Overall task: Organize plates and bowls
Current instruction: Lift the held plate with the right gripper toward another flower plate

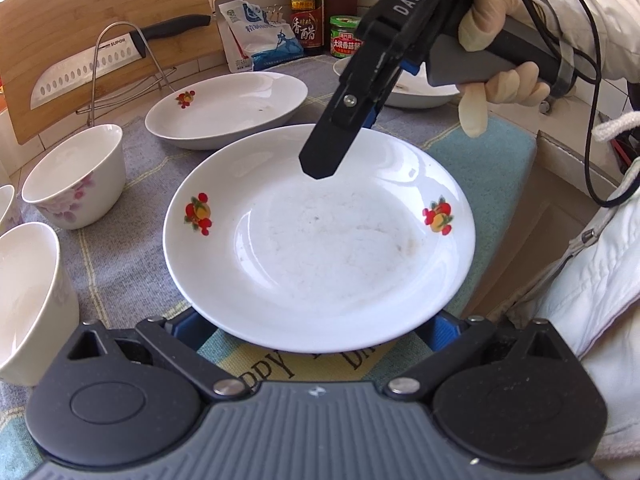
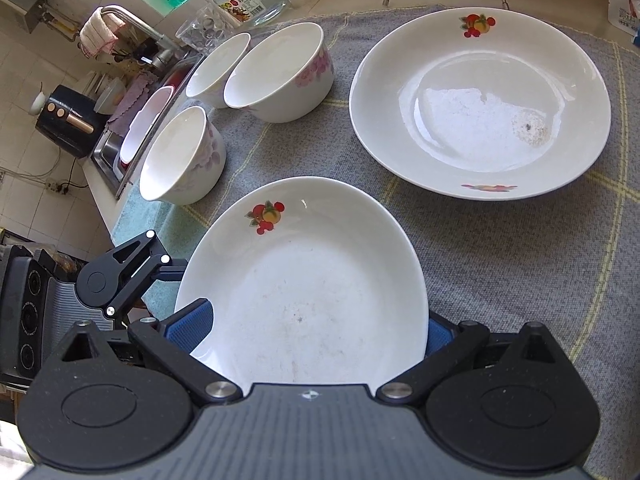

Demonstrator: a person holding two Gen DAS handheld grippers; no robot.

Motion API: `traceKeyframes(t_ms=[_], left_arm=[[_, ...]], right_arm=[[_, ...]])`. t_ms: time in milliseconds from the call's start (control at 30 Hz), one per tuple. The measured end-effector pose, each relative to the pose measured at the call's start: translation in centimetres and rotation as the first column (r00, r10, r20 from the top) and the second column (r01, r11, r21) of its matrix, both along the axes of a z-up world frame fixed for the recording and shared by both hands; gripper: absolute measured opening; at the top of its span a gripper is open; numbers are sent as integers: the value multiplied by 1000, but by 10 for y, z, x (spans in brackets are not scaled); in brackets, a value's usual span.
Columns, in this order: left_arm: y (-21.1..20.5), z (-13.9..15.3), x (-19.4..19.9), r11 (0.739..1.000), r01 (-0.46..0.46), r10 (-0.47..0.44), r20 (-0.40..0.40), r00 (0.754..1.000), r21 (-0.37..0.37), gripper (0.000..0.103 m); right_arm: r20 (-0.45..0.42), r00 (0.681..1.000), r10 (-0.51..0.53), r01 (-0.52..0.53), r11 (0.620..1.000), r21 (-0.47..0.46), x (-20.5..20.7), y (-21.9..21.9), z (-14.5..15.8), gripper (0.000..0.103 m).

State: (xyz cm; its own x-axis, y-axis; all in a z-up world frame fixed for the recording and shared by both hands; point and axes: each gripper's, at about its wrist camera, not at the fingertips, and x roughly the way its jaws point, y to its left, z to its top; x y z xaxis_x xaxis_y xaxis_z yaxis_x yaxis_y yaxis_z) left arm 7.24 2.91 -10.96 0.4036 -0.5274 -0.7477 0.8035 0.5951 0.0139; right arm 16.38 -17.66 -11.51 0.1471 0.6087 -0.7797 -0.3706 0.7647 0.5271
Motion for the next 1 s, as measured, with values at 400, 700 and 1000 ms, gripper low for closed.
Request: traceKeyframes(t_ms=[400, 700, 1000], left_arm=[[-18, 20, 3, 1000, 17, -17, -7, 1000, -8, 101], [-53, 31, 13, 998, 64, -63, 18, 998, -12, 101], [-97, 30, 21, 993, 112, -112, 22, 994, -24, 101]], right_arm=[[49, 999, -20, 19, 1000, 10, -7, -27, 21, 103], [99, 991, -86, 84, 996, 24, -13, -71, 37, 103], [127, 979, -157, 155, 988, 23, -20, -119, 43, 103]])
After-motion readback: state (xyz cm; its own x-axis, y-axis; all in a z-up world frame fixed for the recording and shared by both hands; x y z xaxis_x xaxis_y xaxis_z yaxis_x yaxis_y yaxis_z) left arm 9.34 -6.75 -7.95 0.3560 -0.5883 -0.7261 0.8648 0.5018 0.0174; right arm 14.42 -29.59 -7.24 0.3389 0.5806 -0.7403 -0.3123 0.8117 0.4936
